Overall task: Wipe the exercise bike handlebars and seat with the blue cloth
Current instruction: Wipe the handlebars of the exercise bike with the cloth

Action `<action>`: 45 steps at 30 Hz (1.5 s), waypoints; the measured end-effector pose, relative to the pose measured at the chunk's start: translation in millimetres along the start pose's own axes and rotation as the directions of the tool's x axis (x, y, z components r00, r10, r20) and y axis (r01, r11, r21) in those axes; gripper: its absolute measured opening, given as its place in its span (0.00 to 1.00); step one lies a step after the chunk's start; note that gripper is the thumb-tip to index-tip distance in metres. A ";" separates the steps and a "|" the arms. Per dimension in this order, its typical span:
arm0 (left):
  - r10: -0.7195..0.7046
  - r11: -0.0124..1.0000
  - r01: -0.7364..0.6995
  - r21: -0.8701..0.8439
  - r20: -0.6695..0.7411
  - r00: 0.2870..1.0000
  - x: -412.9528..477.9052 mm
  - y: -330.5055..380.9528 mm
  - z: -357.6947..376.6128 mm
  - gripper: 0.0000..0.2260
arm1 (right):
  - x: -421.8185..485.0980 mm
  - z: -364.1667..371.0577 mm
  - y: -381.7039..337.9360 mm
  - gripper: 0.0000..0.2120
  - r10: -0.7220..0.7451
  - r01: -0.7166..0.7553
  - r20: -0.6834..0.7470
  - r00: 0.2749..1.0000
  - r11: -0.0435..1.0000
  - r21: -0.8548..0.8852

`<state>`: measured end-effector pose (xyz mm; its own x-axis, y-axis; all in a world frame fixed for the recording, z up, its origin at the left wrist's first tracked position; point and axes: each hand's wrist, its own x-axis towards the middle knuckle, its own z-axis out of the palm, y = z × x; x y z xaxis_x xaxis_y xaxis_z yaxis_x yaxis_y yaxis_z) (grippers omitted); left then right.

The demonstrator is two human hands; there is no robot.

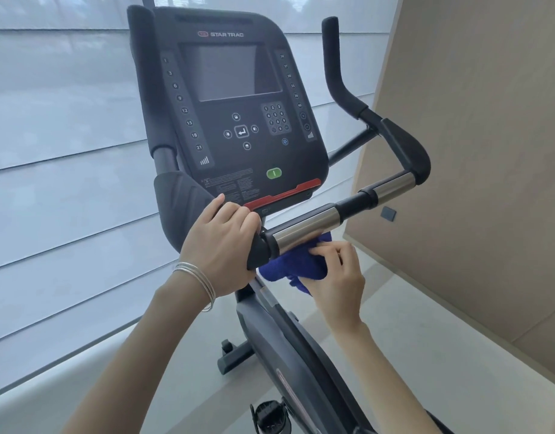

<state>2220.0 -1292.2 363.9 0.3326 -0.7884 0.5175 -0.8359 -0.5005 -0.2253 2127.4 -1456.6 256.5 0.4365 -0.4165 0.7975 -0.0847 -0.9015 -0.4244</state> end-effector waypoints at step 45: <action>-0.015 1.000 0.015 0.001 0.005 1.000 -0.4 1.7 -4.3 0.12 | -9.3 5.1 -13.3 0.15 0.260 -0.257 0.034 0.965 0.916 0.307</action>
<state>2216.5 -1291.2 366.9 0.3469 -0.7828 0.5167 -0.8304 -0.5124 -0.2189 2129.1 -1440.2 252.5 0.4297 -0.6320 0.6449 0.0846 -0.6829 -0.7256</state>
